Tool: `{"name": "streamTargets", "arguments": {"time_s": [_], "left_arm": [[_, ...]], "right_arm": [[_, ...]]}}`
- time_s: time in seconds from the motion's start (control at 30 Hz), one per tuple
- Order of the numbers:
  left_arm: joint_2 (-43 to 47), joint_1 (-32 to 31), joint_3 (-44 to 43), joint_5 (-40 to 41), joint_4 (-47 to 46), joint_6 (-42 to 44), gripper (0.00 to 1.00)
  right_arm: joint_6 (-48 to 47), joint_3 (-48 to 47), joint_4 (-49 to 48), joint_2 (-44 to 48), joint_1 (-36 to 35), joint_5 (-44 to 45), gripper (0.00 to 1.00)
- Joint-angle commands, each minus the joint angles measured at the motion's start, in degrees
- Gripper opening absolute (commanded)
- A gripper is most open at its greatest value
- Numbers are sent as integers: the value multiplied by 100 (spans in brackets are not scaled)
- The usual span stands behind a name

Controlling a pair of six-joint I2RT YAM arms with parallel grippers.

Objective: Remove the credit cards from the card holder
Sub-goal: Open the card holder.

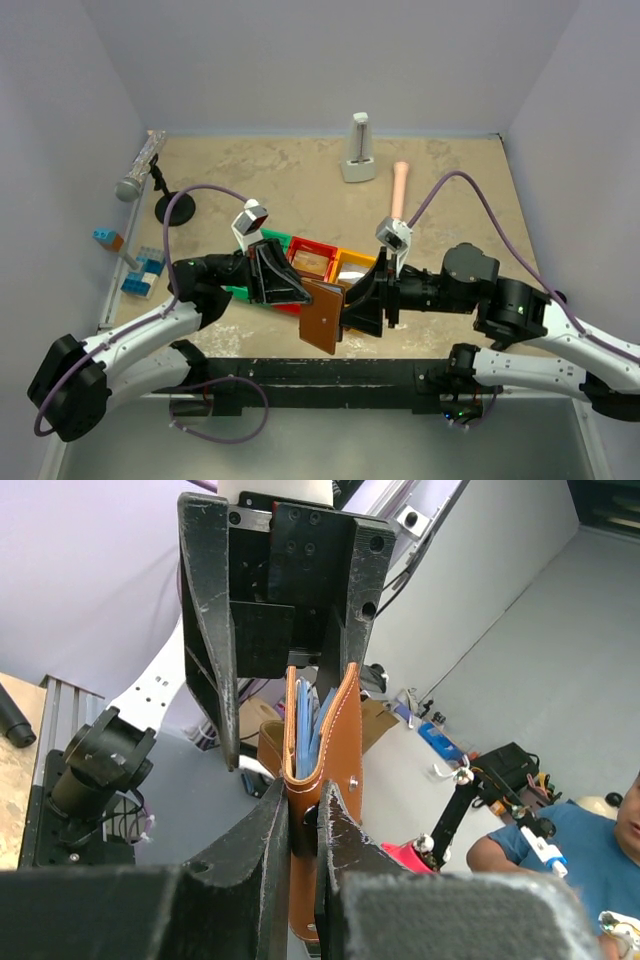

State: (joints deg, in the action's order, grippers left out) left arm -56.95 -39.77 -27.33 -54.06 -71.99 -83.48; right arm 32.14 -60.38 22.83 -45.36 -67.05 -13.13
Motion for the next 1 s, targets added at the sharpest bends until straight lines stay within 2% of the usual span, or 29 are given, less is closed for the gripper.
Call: {"name": "streamTargets", "arguments": {"time_s": [0.0,0.13,0.47,0.77,0.97], "left_arm": [[61,-40,-123,388,-1713,-10,0],[157,-40,-114,388,-1722,-19,0],[246,-31,-71,405,-1714,-37,0],[175,-31,-9,467,-1705,-19,0],[52,-31,70,528,-1713,60,0]], "right_arm": [[99,-185,-121,-438,7,257,56],[240,8,-147,-333,147,354,51],[302,255,-85,-139,324,434,50],[275,132,-261,-271,324,144,63],[293,-61,-270,-482,297,-155,65]]}}
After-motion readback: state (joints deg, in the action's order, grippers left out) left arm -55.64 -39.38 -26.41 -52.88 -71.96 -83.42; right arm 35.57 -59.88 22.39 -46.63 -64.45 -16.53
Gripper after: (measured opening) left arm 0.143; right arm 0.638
